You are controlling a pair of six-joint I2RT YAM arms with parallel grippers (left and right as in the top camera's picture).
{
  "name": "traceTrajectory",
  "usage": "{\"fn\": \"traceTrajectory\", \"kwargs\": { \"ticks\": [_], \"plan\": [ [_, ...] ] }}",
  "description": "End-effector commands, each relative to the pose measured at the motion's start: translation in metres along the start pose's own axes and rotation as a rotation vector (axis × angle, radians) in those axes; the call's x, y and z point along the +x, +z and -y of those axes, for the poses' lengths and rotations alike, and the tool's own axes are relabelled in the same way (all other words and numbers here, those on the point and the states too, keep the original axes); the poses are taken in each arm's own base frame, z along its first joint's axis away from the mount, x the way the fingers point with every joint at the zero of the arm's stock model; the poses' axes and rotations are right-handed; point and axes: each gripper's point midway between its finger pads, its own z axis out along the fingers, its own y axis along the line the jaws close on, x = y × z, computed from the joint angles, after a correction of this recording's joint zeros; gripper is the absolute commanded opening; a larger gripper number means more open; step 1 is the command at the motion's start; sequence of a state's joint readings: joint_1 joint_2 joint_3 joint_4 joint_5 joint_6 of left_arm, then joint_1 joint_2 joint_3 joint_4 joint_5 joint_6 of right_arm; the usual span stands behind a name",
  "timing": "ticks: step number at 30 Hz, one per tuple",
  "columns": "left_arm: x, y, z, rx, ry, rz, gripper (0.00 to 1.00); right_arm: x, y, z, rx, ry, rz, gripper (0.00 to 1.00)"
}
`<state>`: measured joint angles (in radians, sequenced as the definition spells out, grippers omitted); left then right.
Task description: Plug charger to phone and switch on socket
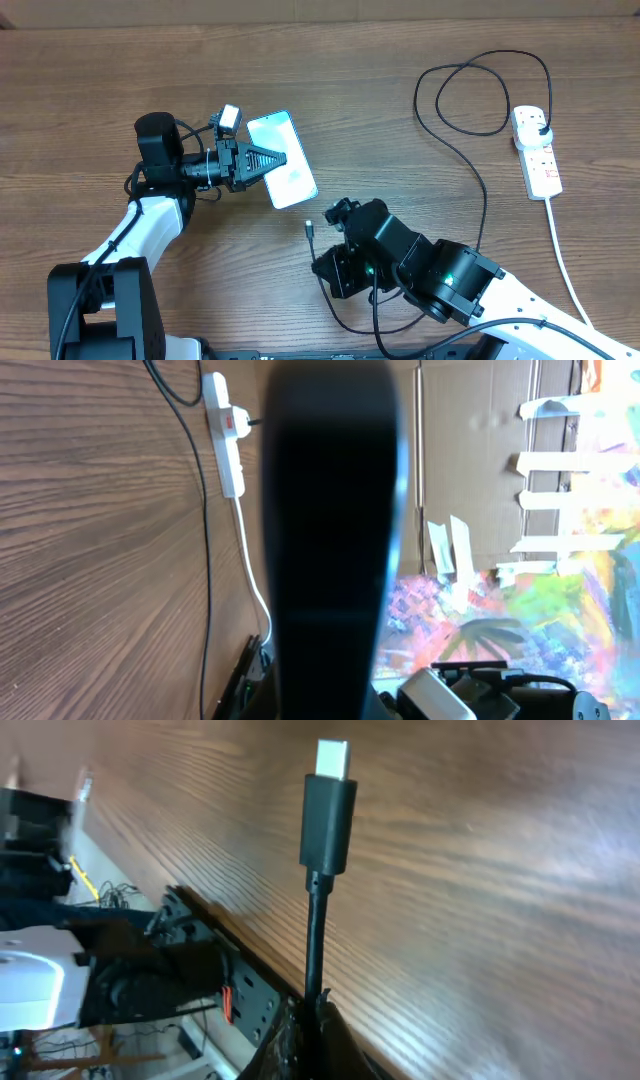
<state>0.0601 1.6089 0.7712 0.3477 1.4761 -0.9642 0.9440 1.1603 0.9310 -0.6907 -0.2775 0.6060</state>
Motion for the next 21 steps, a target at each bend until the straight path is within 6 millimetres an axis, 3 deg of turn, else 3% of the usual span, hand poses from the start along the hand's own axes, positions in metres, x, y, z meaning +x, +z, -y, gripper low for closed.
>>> {"fn": "traceTrajectory", "kwargs": {
  "ticks": [1, 10, 21],
  "plan": [
    [0.001, 0.006, 0.008, 0.009, 0.051, -0.023, 0.04, -0.01, -0.004, -0.002, 0.011, -0.08, 0.055, 0.04],
    [0.013, 0.012, 0.013, 0.038, 0.05, -0.085, 0.04, -0.008, 0.008, 0.006, 0.041, -0.089, 0.024, 0.04],
    [0.02, 0.011, 0.018, 0.07, 0.078, -0.127, 0.04, -0.005, 0.008, 0.002, 0.021, -0.091, 0.01, 0.04]
  ]
}}
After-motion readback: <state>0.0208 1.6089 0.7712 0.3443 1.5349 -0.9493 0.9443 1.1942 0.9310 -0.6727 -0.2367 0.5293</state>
